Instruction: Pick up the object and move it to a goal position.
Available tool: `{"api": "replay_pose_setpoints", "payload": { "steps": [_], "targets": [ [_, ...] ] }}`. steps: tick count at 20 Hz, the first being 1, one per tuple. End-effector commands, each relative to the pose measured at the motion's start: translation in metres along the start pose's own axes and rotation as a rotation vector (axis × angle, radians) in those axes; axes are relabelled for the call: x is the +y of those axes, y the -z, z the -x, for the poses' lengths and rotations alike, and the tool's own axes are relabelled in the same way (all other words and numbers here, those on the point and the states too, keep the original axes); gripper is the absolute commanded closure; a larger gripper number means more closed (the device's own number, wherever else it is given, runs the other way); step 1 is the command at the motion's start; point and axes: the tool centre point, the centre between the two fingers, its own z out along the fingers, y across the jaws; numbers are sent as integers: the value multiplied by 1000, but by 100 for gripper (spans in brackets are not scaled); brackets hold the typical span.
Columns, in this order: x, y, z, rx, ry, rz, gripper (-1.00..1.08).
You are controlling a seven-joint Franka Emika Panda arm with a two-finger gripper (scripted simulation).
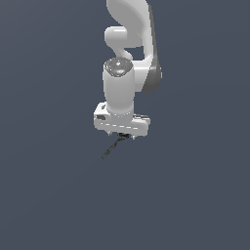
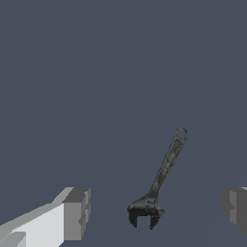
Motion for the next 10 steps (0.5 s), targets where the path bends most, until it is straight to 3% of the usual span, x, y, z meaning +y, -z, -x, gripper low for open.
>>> {"api": "replay_pose_setpoints", "payload": {
  "steps": [1, 10],
  "targets": [
    [5, -13, 5, -6, -60, -1, -92],
    [32, -69, 31, -28, -344, 8, -92]
  ]
}}
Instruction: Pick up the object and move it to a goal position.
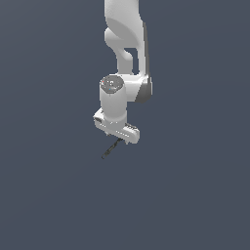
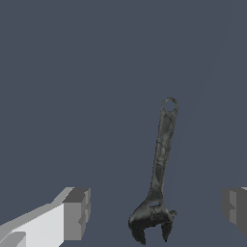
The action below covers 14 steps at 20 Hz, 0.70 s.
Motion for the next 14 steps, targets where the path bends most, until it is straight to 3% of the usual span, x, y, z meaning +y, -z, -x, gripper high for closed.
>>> {"api": "replay_pose_setpoints", "payload": {
  "steps": [1, 14],
  "targets": [
    [9, -14, 5, -4, -76, 4, -92],
    [36, -50, 19, -10, -275, 21, -92]
  ]
}}
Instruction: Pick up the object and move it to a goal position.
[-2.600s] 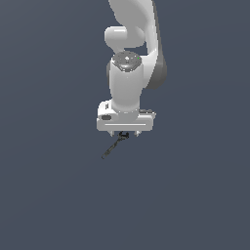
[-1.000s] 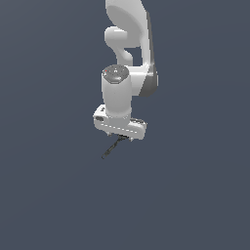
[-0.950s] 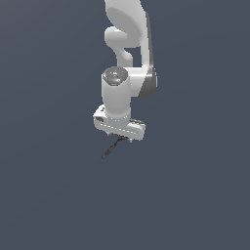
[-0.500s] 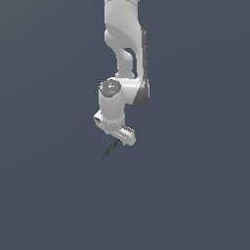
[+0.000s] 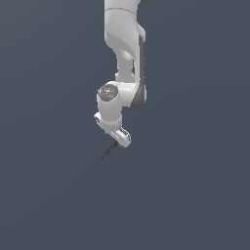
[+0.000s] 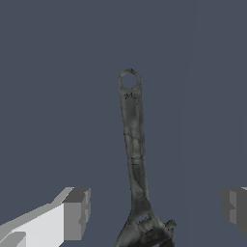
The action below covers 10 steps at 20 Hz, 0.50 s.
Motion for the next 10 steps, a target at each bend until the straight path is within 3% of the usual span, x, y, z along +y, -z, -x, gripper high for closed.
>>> {"api": "replay_pose_setpoints", "payload": {
  "steps": [1, 10],
  "targets": [
    [2, -2, 0, 0, -14, 1, -92],
    [2, -18, 1, 0, -11, 1, -92]
  ]
}}
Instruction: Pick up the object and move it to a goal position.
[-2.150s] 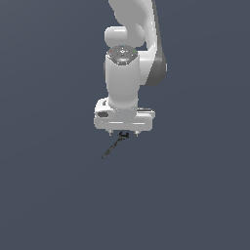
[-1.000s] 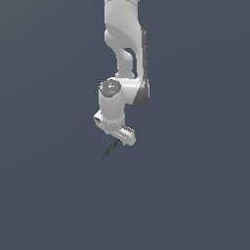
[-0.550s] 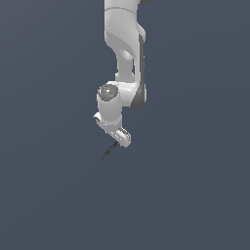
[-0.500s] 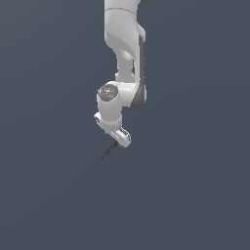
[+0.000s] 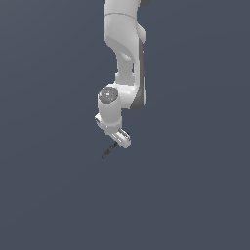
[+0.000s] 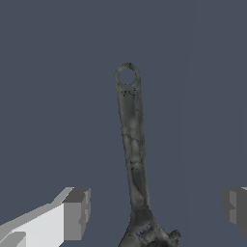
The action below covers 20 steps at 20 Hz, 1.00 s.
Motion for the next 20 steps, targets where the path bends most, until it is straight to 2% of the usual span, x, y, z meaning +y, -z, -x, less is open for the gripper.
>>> {"api": "replay_pose_setpoints", "payload": {
  "steps": [1, 11, 12, 20],
  "targets": [
    [1, -11, 1, -1, -1, 1, -92],
    [1, -40, 0, -1, -4, 1, -92],
    [1, -40, 0, -1, -4, 1, 108],
    [1, -40, 0, -1, -4, 1, 108]
  ]
}}
